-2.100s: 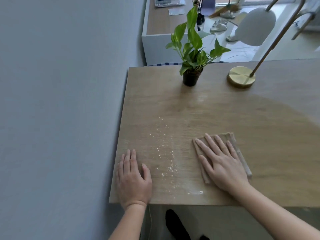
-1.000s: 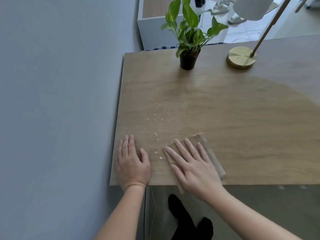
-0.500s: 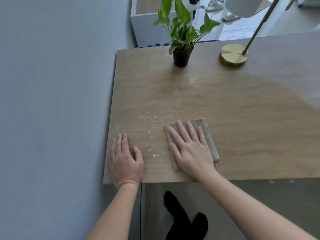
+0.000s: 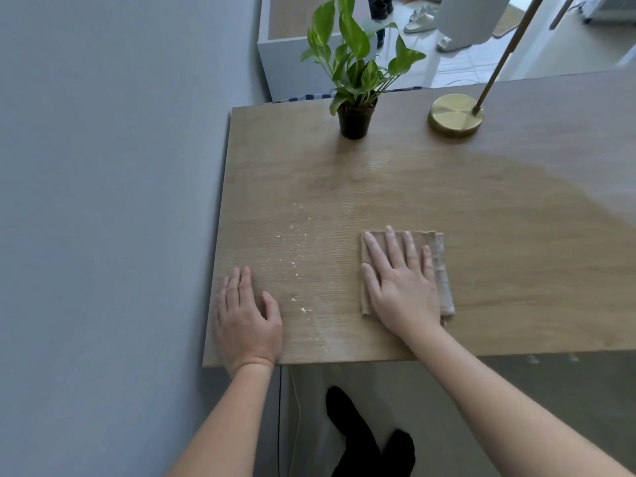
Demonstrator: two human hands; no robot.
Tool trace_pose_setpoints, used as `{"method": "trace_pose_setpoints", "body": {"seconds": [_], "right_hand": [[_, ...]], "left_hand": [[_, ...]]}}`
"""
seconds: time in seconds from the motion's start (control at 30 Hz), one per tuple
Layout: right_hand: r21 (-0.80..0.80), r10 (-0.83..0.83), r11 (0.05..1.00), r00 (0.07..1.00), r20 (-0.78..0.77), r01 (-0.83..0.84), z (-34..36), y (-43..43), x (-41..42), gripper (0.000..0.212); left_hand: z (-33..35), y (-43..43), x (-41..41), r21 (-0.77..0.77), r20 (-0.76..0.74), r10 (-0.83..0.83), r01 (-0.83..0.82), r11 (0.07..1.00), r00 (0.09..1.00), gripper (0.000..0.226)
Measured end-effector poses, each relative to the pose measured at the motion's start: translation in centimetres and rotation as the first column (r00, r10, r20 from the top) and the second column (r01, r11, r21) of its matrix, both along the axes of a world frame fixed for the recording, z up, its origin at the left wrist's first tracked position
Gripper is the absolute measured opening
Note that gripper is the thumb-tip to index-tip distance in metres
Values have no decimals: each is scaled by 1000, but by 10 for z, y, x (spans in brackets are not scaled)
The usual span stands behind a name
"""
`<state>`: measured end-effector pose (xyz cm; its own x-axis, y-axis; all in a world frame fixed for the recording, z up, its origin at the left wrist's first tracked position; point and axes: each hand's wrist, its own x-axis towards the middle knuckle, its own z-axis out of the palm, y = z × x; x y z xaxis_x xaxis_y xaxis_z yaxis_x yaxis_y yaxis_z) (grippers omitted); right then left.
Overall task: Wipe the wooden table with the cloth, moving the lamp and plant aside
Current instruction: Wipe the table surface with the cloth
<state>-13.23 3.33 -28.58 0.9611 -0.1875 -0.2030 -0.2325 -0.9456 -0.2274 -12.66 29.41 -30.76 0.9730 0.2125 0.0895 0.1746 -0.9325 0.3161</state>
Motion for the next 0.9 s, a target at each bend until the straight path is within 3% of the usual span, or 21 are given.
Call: {"method": "trace_pose_setpoints", "body": {"seconds": [0.1, 0.2, 0.37, 0.5, 0.57, 0.73, 0.9], "right_hand": [[-9, 236, 972, 972, -14, -236, 0, 5, -47, 59], [-34, 258, 965, 966, -24, -259, 4, -35, -81, 58], [-55, 66, 996, 997, -45, -69, 13, -95, -46, 59], [8, -225, 974, 974, -26, 225, 11, -107, 70, 62], [19, -252, 967, 967, -35, 253, 8, -84, 128, 62], [87, 89, 992, 996, -25, -87, 5, 36, 176, 61], [94, 450, 889, 893, 0, -448, 3, 73, 70, 58]], "left_hand": [[1, 1, -1, 2, -1, -5, 5, 1000, 1000, 63], [1, 0, -1, 2, 2, -2, 2, 1000, 1000, 63], [1, 0, -1, 20, -6, -15, 15, 1000, 1000, 63], [-1, 1, 2, 36, -15, -17, 18, 999, 1000, 64], [-3, 2, 3, 38, -15, -18, 18, 999, 1000, 64], [-6, 4, 5, 33, -6, -19, 20, 999, 1000, 64], [-6, 6, 5, 28, 0, -10, 10, 1000, 1000, 63]]}}
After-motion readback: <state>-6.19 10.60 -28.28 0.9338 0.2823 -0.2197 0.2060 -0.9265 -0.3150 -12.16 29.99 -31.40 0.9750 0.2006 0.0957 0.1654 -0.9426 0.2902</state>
